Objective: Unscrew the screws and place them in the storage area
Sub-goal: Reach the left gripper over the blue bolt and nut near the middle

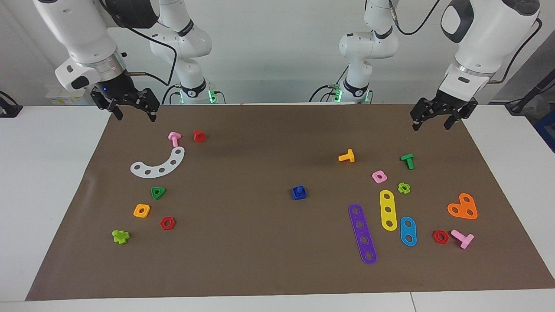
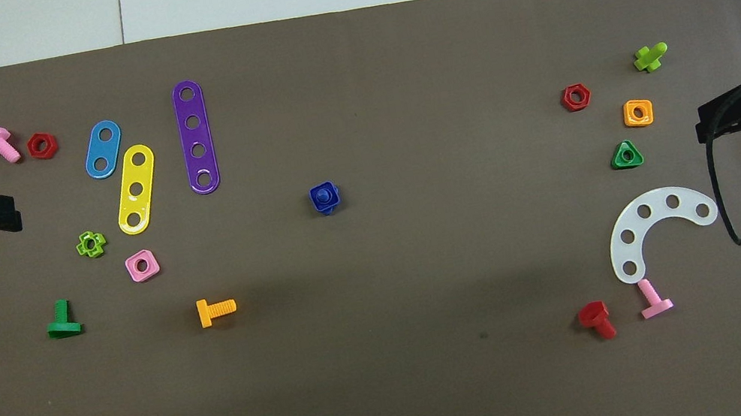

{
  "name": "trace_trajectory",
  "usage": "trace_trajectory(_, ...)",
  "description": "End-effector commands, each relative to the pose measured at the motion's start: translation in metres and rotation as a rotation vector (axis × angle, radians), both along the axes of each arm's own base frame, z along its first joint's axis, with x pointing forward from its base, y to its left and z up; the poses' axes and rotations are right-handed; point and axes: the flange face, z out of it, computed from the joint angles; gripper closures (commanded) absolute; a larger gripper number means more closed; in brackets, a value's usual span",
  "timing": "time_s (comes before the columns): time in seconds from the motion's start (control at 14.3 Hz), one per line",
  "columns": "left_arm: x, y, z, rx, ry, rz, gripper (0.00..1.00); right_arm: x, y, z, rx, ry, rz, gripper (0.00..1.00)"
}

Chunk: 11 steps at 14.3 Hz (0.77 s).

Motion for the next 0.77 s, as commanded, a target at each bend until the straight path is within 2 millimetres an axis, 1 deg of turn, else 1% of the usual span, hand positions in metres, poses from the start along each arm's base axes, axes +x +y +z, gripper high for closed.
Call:
trace_trajectory(0.0,-0.006,0.002,0.0,-0.018,0.001,-0.005,0.0,-0.006,-0.001,0.002,0.023,0.003,0.012,0.0)
trace_trajectory(0.21,-0.006,0.002,0.001,-0.018,-0.001,-0.011,0.0,-0.006,-0.001,0.002,0.023,0.003,0.012,0.0)
trace_trajectory(0.28,-0.007,-0.001,0.0,-0.018,-0.007,-0.019,0.0,-0.006,-0.001,0.002,0.023,0.005,0.012,0.0)
trace_trajectory(0.49,-0.015,-0.005,-0.009,-0.019,0.012,-0.008,0.0,-0.006,-0.001,0.002,0.023,0.005,0.012,0.0)
trace_trajectory(0.63,-0.018,-0.018,-0.019,-0.03,0.026,-0.008,0.0,-0.006,-0.001,0.002,0.023,0.003,0.012,0.0)
trace_trajectory(0.7,-0.016,-0.034,-0.024,-0.043,0.027,0.001,0.0,-0.006,-0.001,0.002,0.023,0.005,0.012,0.0)
